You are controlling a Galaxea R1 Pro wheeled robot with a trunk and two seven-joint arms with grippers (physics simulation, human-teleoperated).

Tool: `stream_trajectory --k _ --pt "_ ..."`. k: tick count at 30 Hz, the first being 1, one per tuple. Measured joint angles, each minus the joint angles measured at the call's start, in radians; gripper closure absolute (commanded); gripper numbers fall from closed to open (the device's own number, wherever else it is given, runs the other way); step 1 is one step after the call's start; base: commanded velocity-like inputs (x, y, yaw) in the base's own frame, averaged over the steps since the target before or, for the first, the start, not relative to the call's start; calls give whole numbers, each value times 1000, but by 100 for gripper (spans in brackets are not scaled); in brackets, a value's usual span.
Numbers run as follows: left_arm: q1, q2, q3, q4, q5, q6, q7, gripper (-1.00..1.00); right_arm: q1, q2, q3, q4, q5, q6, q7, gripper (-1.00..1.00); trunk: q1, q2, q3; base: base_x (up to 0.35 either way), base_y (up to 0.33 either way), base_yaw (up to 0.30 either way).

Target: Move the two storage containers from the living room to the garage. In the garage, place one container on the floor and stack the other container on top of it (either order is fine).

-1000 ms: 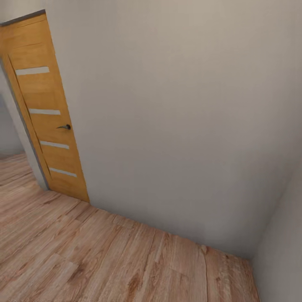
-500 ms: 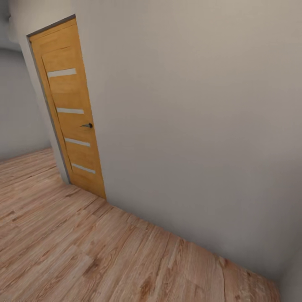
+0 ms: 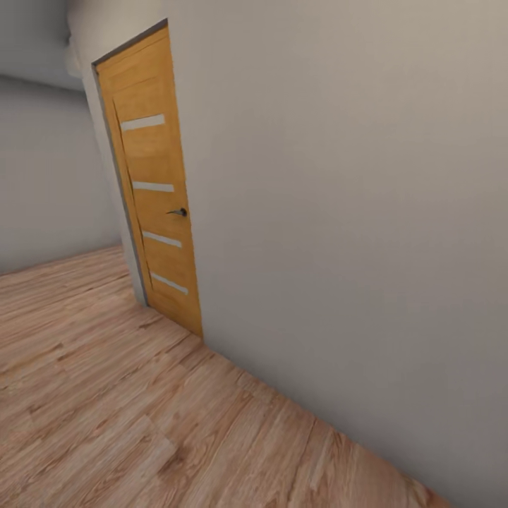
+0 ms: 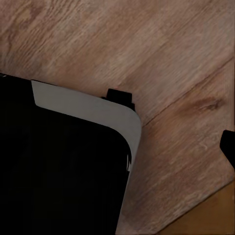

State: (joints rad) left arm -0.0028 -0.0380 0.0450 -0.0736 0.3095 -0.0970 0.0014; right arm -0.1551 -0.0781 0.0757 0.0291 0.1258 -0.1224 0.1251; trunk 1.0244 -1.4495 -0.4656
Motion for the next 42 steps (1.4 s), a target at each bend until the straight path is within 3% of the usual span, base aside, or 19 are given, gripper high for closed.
stream_trajectory --k 7,36,42 --pt "0 0 0 -1 0 0 0 -100 0 0 0 0 0 0 -1 -100 0 0 0 180 0 273" --pt "0 -1 1 -2 1 0 1 -100 0 3 -2 0 -4 2 -7 -100 0 0 0 9 -2 289" --pt "0 0 0 0 0 1 0 -100 0 0 -3 0 -4 1 -6 -100 0 0 0 241 -107 84"
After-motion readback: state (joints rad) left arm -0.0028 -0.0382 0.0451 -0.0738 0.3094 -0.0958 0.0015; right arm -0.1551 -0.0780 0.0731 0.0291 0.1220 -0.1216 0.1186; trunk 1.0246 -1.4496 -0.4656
